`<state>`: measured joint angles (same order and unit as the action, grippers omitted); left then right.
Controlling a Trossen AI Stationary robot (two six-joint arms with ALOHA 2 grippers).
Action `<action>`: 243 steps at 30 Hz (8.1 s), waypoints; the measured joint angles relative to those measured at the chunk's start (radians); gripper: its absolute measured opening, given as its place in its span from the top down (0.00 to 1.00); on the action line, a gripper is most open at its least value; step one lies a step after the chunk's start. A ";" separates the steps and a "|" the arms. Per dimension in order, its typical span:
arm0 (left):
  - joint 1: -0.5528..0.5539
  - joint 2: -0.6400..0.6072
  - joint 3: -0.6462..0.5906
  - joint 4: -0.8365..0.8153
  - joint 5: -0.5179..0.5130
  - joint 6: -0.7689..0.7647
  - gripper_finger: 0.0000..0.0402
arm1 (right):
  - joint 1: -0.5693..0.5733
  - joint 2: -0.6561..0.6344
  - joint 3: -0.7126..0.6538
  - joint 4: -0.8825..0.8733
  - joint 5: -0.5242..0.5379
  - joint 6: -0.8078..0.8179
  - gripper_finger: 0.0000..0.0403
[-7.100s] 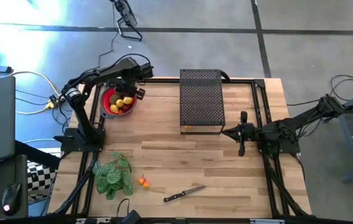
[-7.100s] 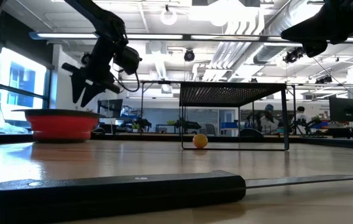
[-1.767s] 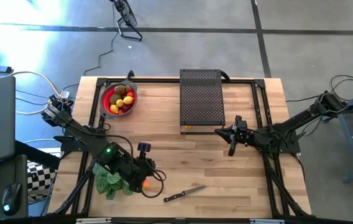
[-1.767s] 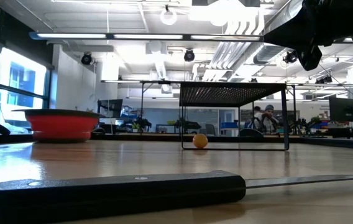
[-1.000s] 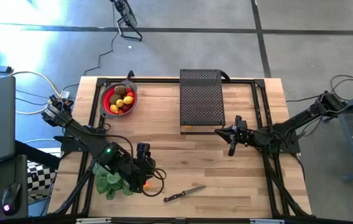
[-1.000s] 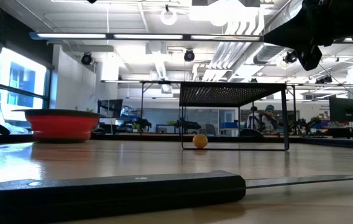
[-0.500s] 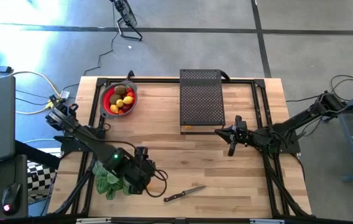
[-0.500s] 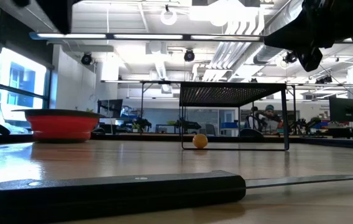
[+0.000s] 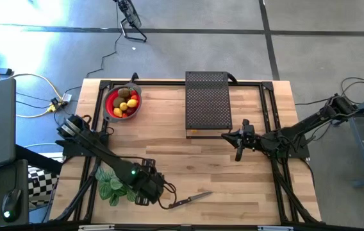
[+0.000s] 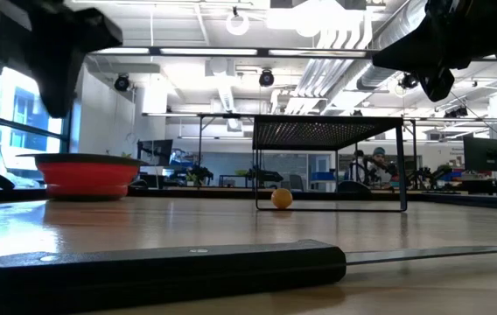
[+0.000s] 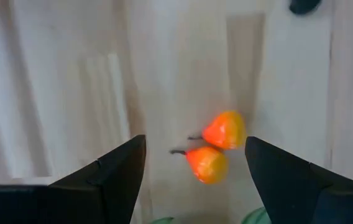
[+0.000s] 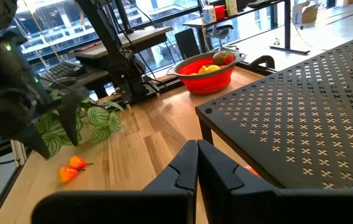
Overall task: Pick & Place Fruit
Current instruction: Put the orange pear into the strainer bowl
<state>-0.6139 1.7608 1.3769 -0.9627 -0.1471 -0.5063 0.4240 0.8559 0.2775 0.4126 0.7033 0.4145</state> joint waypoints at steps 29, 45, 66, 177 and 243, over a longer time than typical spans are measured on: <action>-0.081 0.153 -0.069 0.104 0.006 -0.078 0.33 | 0.000 0.001 0.000 -0.006 0.000 0.012 0.99; -0.081 0.152 -0.068 0.192 0.000 -0.048 0.33 | 0.000 0.001 0.000 -0.006 0.002 0.011 0.99; -0.081 0.152 -0.068 0.194 0.001 -0.049 0.40 | 0.000 0.001 0.000 -0.006 0.002 0.011 0.99; 0.656 -0.312 0.082 -0.584 -0.461 -0.118 0.67 | 0.000 0.000 0.000 -0.013 -0.231 -0.105 0.99; 1.114 -0.377 -0.423 -0.181 -0.411 -0.173 0.43 | -0.001 0.000 0.000 -0.044 -0.230 -0.131 0.99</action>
<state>0.5005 1.3843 0.9535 -1.1432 -0.5581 -0.6794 0.4233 0.8562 0.2771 0.3687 0.4728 0.2832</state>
